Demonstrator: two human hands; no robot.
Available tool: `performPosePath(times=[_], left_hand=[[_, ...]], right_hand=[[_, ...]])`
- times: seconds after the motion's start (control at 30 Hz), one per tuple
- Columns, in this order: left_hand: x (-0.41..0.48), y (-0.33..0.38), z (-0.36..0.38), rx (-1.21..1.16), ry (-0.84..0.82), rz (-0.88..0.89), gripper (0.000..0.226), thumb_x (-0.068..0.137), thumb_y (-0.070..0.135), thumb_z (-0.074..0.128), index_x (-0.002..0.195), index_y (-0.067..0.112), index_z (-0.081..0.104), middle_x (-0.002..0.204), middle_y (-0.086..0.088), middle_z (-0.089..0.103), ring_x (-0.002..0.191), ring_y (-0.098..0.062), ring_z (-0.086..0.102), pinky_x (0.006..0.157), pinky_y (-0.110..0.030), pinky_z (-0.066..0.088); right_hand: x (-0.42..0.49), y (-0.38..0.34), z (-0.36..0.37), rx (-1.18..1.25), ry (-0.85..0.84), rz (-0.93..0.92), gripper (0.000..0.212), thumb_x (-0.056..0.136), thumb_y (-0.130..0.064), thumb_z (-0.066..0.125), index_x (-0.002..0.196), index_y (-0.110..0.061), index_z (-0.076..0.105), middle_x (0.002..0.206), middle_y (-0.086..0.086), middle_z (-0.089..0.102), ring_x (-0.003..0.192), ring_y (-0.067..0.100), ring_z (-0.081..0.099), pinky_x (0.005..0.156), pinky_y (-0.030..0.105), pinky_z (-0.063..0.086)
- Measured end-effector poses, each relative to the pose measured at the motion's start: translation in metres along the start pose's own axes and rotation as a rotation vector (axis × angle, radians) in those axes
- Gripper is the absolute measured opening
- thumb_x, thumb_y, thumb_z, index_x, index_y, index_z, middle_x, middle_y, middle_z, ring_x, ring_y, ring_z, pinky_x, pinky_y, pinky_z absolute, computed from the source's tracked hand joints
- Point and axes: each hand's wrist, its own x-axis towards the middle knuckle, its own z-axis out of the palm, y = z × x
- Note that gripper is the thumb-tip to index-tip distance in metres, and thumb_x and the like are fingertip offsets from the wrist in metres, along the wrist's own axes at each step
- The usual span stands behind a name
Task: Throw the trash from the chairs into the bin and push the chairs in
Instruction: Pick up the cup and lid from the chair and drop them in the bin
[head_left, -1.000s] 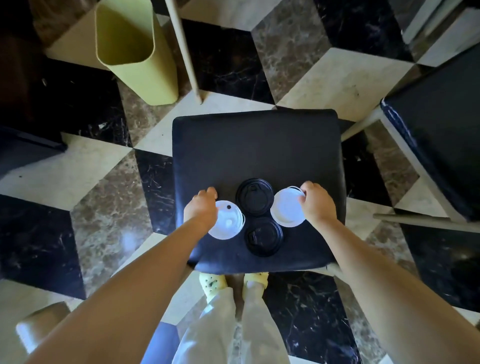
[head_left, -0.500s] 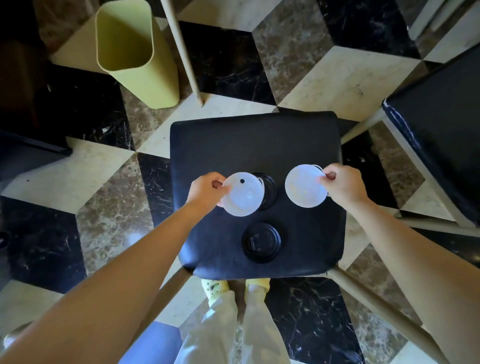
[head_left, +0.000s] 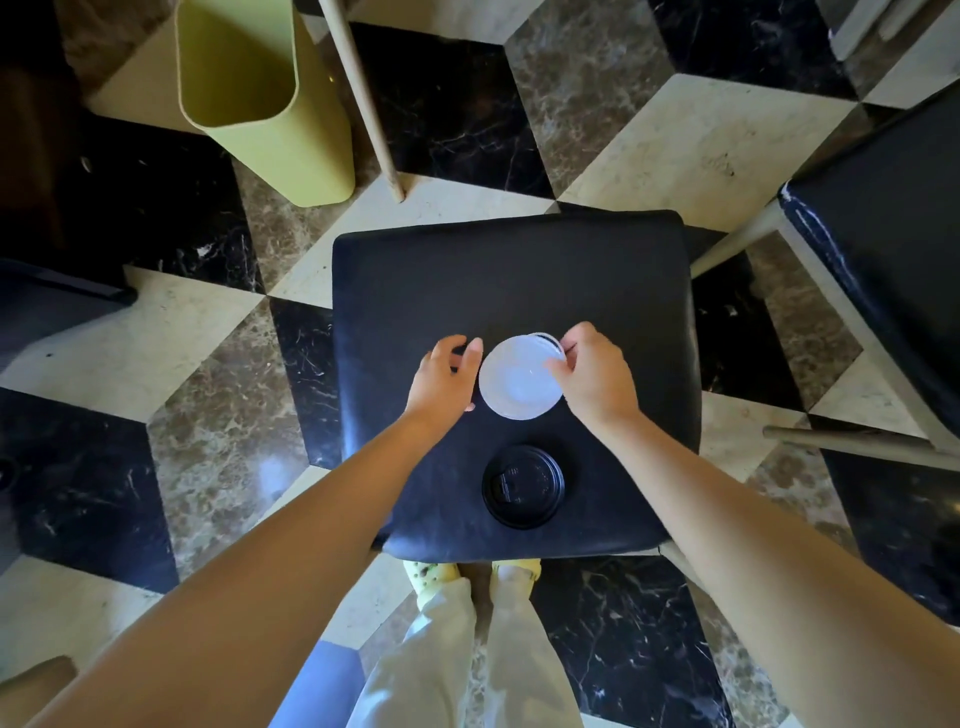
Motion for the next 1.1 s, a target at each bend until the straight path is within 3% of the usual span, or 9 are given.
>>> performPosePath(times=[0.1,0.17,0.37,0.47,0.57,0.63,0.8,0.97,1.1], left_hand=[[0.001,0.002,0.006,0.058,-0.102,-0.002,0.059,0.090,0.046,0.053,0.141,0.020,0.039,0.128,-0.001,0.054,0.102,-0.019,0.059,0.074,-0.031,0.058],[0.003,0.002,0.013,0.207,-0.090,0.057,0.059,0.089,0.042,0.058,0.140,0.018,0.040,0.131,-0.004,0.051,0.105,-0.021,0.057,0.081,-0.033,0.055],[0.009,0.005,0.014,0.197,-0.068,0.060,0.037,0.088,0.030,0.060,0.123,0.016,0.056,0.107,-0.001,0.061,0.090,-0.017,0.056,0.064,-0.021,0.043],[0.008,0.005,0.008,0.205,-0.100,0.065,0.031,0.088,0.027,0.060,0.117,0.015,0.061,0.096,0.004,0.059,0.090,-0.017,0.056,0.060,-0.019,0.040],[0.008,0.004,0.005,0.184,-0.115,0.029,0.029,0.088,0.028,0.062,0.114,0.014,0.062,0.097,0.003,0.060,0.088,-0.016,0.055,0.060,-0.021,0.042],[0.007,0.003,0.005,0.151,-0.109,0.010,0.029,0.087,0.028,0.063,0.112,0.015,0.061,0.098,0.003,0.061,0.088,-0.014,0.055,0.058,-0.018,0.042],[0.005,-0.001,-0.002,0.031,-0.099,-0.046,0.028,0.085,0.030,0.066,0.109,0.020,0.056,0.101,0.006,0.059,0.095,-0.014,0.056,0.068,-0.022,0.048],[0.003,-0.010,-0.021,-0.047,-0.088,-0.074,0.033,0.086,0.028,0.064,0.116,0.019,0.054,0.109,0.003,0.058,0.103,-0.018,0.055,0.077,-0.029,0.052],[0.001,-0.012,-0.023,-0.154,-0.157,-0.094,0.041,0.092,0.040,0.055,0.127,0.018,0.053,0.125,-0.003,0.058,0.111,-0.021,0.057,0.090,-0.037,0.053]], right_hand=[[-0.003,-0.002,0.016,-0.175,-0.008,0.021,0.028,0.089,-0.019,0.062,0.107,-0.004,0.047,0.111,0.013,0.054,0.090,0.033,0.060,0.066,0.034,0.039],[-0.004,0.000,0.022,-0.211,-0.047,0.070,0.035,0.089,-0.023,0.063,0.112,-0.003,0.045,0.114,0.014,0.056,0.096,0.034,0.060,0.067,0.034,0.039],[-0.008,0.014,0.011,-0.103,-0.145,0.056,0.041,0.085,-0.039,0.066,0.103,-0.007,0.048,0.098,0.005,0.057,0.085,0.025,0.057,0.065,0.033,0.039],[-0.019,0.022,-0.002,-0.024,-0.365,0.026,0.040,0.082,-0.045,0.068,0.094,-0.013,0.047,0.078,-0.002,0.054,0.065,0.014,0.052,0.062,0.034,0.039],[-0.036,0.027,-0.003,-0.196,-0.599,0.054,0.049,0.076,-0.038,0.075,0.106,-0.014,0.045,0.096,-0.001,0.048,0.081,0.018,0.055,0.072,0.034,0.043],[-0.046,0.026,0.009,-0.324,-0.551,0.029,0.045,0.080,-0.035,0.071,0.110,-0.011,0.048,0.106,0.004,0.049,0.093,0.024,0.055,0.076,0.034,0.043],[-0.059,0.022,0.029,-0.505,-0.444,-0.072,0.014,0.092,-0.022,0.055,0.103,-0.012,0.055,0.107,0.008,0.059,0.093,0.030,0.058,0.068,0.032,0.039],[-0.033,0.024,-0.012,-0.208,-0.458,0.062,0.006,0.084,-0.014,0.065,0.082,-0.014,0.059,0.078,0.005,0.063,0.070,0.022,0.063,0.065,0.033,0.050],[-0.016,0.007,-0.032,0.167,-0.329,0.058,0.022,0.084,-0.006,0.068,0.071,-0.017,0.054,0.070,0.008,0.059,0.042,0.001,0.055,0.044,0.013,0.045]])
